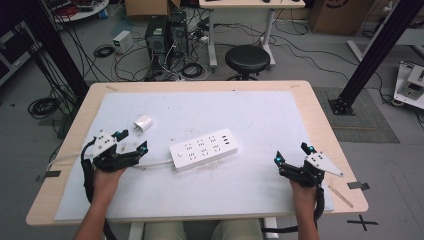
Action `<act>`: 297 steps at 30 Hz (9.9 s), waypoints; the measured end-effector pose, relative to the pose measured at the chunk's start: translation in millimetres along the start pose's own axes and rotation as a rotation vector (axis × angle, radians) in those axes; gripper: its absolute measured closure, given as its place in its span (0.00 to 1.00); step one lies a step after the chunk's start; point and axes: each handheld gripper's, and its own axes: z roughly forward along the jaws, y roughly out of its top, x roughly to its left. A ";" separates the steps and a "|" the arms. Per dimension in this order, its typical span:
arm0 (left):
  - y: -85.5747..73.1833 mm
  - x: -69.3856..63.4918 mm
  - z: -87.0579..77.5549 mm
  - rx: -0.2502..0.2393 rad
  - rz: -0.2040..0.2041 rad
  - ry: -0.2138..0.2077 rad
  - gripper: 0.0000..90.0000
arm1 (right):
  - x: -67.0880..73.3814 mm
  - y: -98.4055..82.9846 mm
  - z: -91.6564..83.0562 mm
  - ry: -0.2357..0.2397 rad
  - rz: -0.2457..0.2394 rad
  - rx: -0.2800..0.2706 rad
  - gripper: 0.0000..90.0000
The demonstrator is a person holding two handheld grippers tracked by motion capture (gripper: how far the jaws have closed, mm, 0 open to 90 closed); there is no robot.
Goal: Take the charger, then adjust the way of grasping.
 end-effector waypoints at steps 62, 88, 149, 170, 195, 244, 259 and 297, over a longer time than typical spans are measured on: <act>24.6 99.3 135.4 0.658 -0.012 -0.007 0.20 | 1.1 1.0 2.8 -0.005 -0.018 0.022 0.05; 2.3 98.1 149.7 0.756 -0.012 -0.015 0.37 | 1.0 0.9 2.3 -0.004 -0.011 0.024 0.05; 68.7 15.5 43.0 0.316 0.091 -0.043 0.47 | 1.4 0.5 1.3 0.010 -0.023 0.012 0.05; 71.3 -17.9 34.0 0.242 0.141 -0.143 0.47 | 0.8 0.9 2.1 0.017 -0.021 0.019 0.05; 66.6 -91.4 46.7 0.243 0.328 -0.328 0.47 | -4.0 22.8 6.8 0.260 0.095 0.145 0.05; 64.3 -167.3 59.6 0.137 0.800 -0.405 0.47 | 58.1 74.6 20.7 0.641 0.218 0.280 0.05; 60.2 -177.1 67.9 0.104 0.864 -0.392 0.47 | 81.5 77.8 30.4 0.724 0.232 0.348 0.05; 59.4 -200.4 76.5 0.078 0.904 -0.413 0.47 | 101.7 81.4 51.7 0.816 0.312 0.464 0.24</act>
